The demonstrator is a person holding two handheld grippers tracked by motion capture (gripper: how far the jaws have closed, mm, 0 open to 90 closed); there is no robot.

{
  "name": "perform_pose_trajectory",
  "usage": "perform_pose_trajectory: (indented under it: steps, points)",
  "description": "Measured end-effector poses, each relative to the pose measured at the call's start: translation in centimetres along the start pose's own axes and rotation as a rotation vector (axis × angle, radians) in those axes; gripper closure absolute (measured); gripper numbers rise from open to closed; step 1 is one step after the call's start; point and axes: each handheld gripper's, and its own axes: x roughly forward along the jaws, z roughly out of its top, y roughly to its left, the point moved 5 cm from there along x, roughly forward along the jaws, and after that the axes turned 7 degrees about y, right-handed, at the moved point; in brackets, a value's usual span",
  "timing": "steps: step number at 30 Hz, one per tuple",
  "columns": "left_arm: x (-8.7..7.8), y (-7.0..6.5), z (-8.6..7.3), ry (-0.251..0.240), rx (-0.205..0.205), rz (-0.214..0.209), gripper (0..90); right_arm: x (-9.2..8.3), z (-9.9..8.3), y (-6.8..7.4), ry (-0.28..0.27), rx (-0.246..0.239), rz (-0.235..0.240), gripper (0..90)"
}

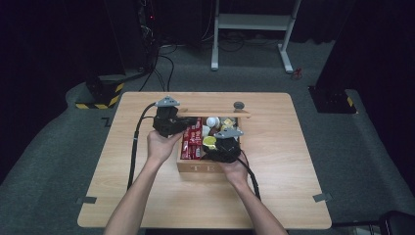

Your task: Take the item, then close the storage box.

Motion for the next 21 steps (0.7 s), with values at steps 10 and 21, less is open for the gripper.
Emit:
perform_pose_trajectory:
  steps: [10, 21]
  points:
    - [0.3, -0.1, -0.1, -0.011, 0.004, -0.004, 90.0, -1.5, -0.7, -1.3, -0.010, 0.015, -0.013, 37.8]
    - [0.4, -0.2, -0.1, -0.008, 0.009, -0.003, 90.0, -2.7, -0.5, -2.4, -0.043, 0.036, 0.011, 37.9]
